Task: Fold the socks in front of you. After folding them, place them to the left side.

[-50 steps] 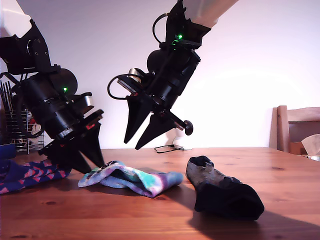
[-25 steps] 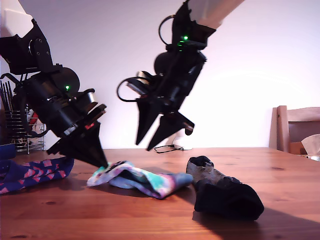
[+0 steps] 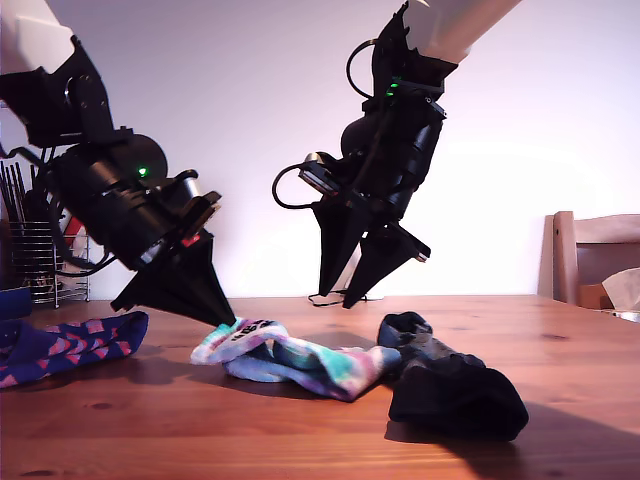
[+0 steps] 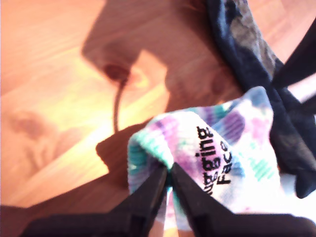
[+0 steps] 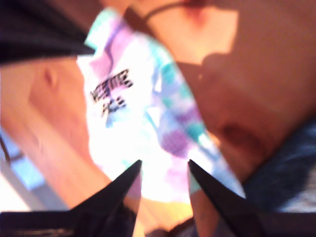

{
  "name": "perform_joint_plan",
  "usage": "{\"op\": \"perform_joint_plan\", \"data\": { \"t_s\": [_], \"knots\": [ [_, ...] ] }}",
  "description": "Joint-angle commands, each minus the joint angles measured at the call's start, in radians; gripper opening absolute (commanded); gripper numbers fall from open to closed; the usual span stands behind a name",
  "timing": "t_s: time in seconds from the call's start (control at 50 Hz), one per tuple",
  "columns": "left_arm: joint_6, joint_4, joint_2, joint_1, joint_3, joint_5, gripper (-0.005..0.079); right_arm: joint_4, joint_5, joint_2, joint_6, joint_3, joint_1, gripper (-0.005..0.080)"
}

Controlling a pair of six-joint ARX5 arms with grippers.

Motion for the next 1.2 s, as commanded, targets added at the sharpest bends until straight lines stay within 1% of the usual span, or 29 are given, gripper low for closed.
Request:
{"op": "perform_joint_plan", "data": {
  "t_s": [0.0,0.06,0.1,0.26,0.44,0.48,0.52,0.62,0.68,0.74,0.78,0.82,0.88,0.92,1.0,1.18],
  "knots": [
    [0.006,0.004,0.008,-0.001,0.026,0.004,-0.0019,-0.002,0.008,-0.023,-0.062,-0.007,0.005,0.0271],
    [0.016,0.0,0.008,0.001,0.026,-0.01,-0.0019,-0.002,0.033,-0.023,-0.093,-0.013,0.005,0.0271],
    [0.021,-0.003,0.008,0.003,0.026,-0.037,-0.0019,0.005,0.056,-0.023,-0.107,-0.018,0.0,0.0271],
    [0.024,-0.003,0.008,0.012,0.045,-0.074,-0.0019,0.027,0.058,-0.023,-0.129,-0.026,-0.018,0.0271],
    [0.039,-0.007,0.008,0.006,0.082,-0.171,-0.0015,0.002,0.054,-0.023,-0.129,-0.026,-0.028,0.0271],
    [0.04,-0.006,0.008,0.002,0.087,-0.173,0.0008,0.002,0.053,-0.023,-0.129,-0.026,-0.028,0.0271],
    [0.045,-0.003,0.008,-0.003,0.09,-0.175,0.0056,0.002,0.045,-0.023,-0.129,-0.026,-0.028,0.0271],
    [0.059,0.011,0.008,-0.017,0.09,-0.221,0.0242,0.001,0.039,-0.023,-0.129,-0.026,-0.028,0.0271],
    [0.074,0.014,0.008,-0.023,0.09,-0.256,0.0284,0.001,0.036,-0.023,-0.13,-0.026,-0.027,0.0271],
    [0.086,0.019,0.008,-0.024,0.09,-0.283,0.0291,0.002,0.035,-0.023,-0.13,-0.026,-0.027,0.0271],
    [0.091,0.018,0.008,-0.024,0.09,-0.283,0.0287,0.002,0.036,-0.023,-0.13,-0.026,-0.027,0.0271],
    [0.085,0.005,0.008,-0.024,0.09,-0.264,0.0239,0.002,0.036,-0.023,-0.13,-0.026,-0.028,0.0271],
    [0.071,-0.019,0.008,-0.024,0.09,-0.203,0.0076,0.005,0.037,-0.023,-0.134,-0.026,-0.028,0.0271],
    [0.067,-0.029,0.008,-0.024,0.09,-0.135,-0.0025,0.005,0.037,-0.023,-0.135,-0.026,-0.029,0.0271],
    [0.064,-0.037,0.008,-0.037,0.09,-0.06,-0.002,0.01,0.038,-0.023,-0.138,-0.026,-0.029,0.0271],
    [0.067,-0.057,0.03,-0.07,0.089,-0.063,-0.002,0.014,0.04,-0.023,-0.138,-0.026,-0.029,0.0271]
  ]
}}
